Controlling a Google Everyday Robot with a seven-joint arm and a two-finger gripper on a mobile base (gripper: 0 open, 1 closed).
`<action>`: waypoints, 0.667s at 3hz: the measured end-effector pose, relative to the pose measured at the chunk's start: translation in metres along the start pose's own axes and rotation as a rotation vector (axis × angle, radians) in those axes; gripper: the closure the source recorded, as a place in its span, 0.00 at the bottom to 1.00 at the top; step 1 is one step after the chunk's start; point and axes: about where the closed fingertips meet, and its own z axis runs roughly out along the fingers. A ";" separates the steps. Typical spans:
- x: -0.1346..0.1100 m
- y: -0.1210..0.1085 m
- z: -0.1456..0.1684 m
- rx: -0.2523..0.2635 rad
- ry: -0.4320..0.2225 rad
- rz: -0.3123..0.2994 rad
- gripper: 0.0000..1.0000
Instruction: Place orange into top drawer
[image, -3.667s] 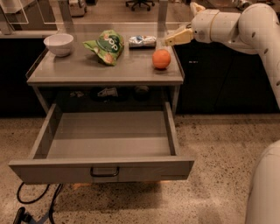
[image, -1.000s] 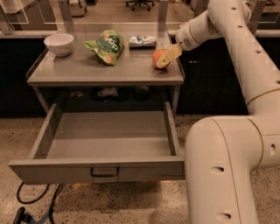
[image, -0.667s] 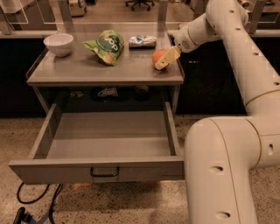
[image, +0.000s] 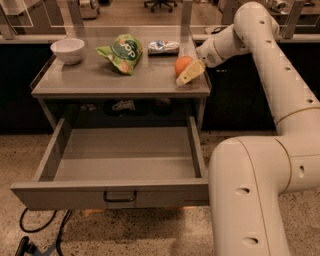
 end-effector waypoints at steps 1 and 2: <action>-0.001 -0.002 0.002 0.004 -0.008 0.006 0.00; -0.011 -0.023 0.006 0.077 -0.070 0.058 0.00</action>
Offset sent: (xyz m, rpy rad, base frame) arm 0.0519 -0.0148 0.0284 0.1455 -0.1116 -0.1782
